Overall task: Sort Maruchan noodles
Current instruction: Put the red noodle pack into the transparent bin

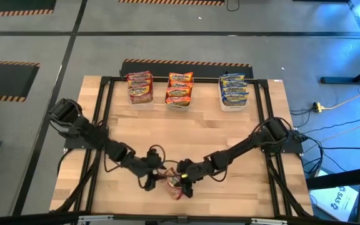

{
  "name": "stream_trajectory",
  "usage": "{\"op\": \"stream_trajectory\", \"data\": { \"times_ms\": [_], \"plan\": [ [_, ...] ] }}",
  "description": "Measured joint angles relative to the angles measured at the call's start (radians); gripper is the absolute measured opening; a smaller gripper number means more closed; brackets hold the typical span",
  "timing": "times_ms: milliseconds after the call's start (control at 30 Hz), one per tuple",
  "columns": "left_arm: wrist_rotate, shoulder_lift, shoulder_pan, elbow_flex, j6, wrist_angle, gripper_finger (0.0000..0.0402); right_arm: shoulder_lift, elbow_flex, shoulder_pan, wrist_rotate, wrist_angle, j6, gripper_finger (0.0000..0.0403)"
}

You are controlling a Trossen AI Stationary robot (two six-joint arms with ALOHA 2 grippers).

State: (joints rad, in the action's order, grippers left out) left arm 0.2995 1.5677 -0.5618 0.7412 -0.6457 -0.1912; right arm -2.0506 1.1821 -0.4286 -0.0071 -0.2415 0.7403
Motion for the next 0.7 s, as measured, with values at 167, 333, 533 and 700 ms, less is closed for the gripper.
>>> {"op": "stream_trajectory", "data": {
  "times_ms": [167,333,533,700],
  "plan": [
    [-0.083,-0.003,0.027,0.041,0.05,0.002,0.0217,0.0,0.065,-0.03,0.076,0.128,-0.095,0.0097],
    [-0.123,-0.003,0.087,0.075,0.065,0.007,0.0257,0.0,0.138,-0.03,0.086,0.232,-0.203,0.0097],
    [-0.284,-0.003,0.138,0.114,0.11,0.023,0.0289,0.0,0.231,-0.029,0.115,0.373,-0.307,0.0097],
    [-0.322,0.004,0.143,0.115,0.11,0.067,0.0285,0.001,0.319,-0.022,0.151,0.504,-0.353,0.0097]
  ]
}}
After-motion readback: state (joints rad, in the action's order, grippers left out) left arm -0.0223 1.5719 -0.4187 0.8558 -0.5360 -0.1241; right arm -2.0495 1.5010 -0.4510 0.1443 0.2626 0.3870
